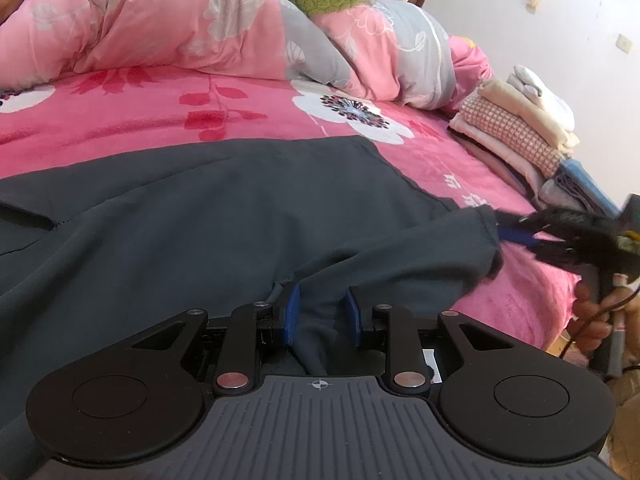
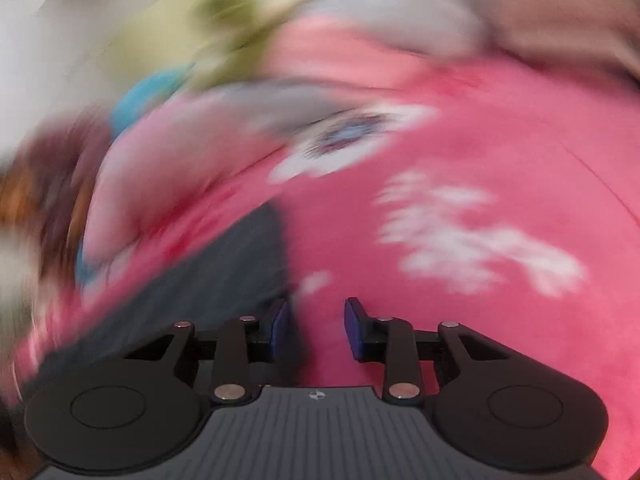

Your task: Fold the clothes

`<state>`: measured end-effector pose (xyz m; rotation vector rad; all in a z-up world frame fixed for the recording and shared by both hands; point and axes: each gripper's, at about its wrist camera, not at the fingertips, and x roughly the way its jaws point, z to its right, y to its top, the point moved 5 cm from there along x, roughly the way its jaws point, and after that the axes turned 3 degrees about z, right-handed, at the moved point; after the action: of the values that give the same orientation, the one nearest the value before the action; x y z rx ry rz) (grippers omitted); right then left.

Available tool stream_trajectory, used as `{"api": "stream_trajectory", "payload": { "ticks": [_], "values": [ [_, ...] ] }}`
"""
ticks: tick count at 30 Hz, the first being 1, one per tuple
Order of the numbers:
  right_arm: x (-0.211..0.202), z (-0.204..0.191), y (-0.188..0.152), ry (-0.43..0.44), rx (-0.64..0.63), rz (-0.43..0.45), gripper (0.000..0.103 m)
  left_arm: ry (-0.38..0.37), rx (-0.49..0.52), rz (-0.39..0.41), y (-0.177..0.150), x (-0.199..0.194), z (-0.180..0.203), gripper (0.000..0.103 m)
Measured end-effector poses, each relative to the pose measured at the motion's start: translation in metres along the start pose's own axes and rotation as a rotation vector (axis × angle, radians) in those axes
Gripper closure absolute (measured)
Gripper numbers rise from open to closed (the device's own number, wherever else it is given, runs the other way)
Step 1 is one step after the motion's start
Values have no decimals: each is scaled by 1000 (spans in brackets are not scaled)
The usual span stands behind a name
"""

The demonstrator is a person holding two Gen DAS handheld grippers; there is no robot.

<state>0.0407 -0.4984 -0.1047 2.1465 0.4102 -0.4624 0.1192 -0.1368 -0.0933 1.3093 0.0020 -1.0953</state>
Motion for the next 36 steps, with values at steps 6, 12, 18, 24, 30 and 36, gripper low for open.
{"api": "stream_trajectory", "payload": {
  "ticks": [6,12,18,24,30,36],
  "values": [
    [-49,-23,-8,92,-169,88,65,-4,3,1,-1,0,0,77],
    [-31,-77,-61,19,-617,-67,62,-5,-5,6,-1,0,1,77],
    [-14,-101,-80,-96,-858,-69,91,-14,-3,8,-1,0,-1,77],
    [-11,-88,-82,-392,-1270,57,97,-28,-8,7,-1,0,-3,77],
    [-23,-58,-51,-525,-985,69,95,-32,-10,9,-1,1,-4,77],
    [-73,-43,3,-164,-191,17,67,-36,-24,17,-2,0,-4,77]
  ]
}}
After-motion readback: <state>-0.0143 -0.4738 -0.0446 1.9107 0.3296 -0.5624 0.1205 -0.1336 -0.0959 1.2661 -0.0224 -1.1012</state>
